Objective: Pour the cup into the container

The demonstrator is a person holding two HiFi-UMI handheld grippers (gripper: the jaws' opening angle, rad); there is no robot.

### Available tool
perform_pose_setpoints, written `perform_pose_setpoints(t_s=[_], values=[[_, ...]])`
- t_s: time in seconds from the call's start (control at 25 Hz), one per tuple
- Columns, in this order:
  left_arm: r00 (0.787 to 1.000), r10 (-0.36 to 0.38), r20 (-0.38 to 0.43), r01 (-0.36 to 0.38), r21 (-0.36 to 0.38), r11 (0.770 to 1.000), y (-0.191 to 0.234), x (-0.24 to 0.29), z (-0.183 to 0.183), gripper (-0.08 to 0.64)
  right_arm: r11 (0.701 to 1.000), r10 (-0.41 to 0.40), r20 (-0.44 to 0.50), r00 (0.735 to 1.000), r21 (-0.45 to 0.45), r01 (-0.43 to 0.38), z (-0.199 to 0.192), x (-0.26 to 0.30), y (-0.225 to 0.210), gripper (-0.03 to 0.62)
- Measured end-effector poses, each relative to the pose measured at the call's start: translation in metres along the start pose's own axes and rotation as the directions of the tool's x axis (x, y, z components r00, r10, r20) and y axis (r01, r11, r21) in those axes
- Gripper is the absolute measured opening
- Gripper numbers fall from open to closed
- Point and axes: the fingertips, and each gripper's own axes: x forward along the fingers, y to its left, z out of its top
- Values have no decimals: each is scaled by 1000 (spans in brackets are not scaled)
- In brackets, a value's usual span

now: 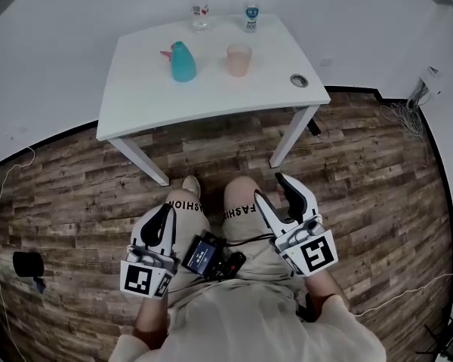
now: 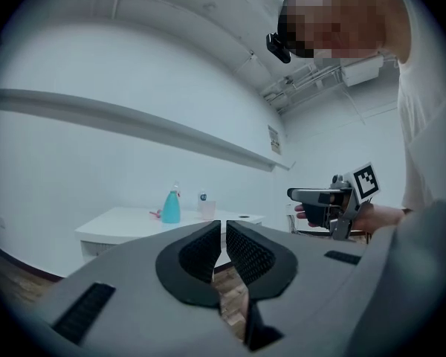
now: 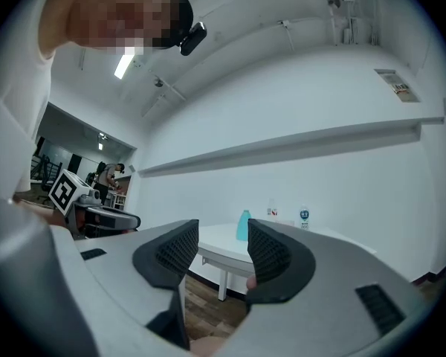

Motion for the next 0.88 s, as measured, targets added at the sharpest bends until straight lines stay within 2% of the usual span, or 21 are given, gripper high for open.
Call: perform_pose_setpoints(t_s=[0.24,0.52,0.88], values=[[1000,-20,-5,20,0,1000,24,24,-2,26,1000,-4,-10,1000,8,4,-5,32,-14,189],[1000,-3,3,4,-28,1000,43,42,-4,26,1000,-1,-12,1000,-2,1,-7,56,-26,189],[1000,-13,8,13,-27,1000,58,76,-2,26,1000,-6,-27,1000,-25,5,-11,79,-49,189]])
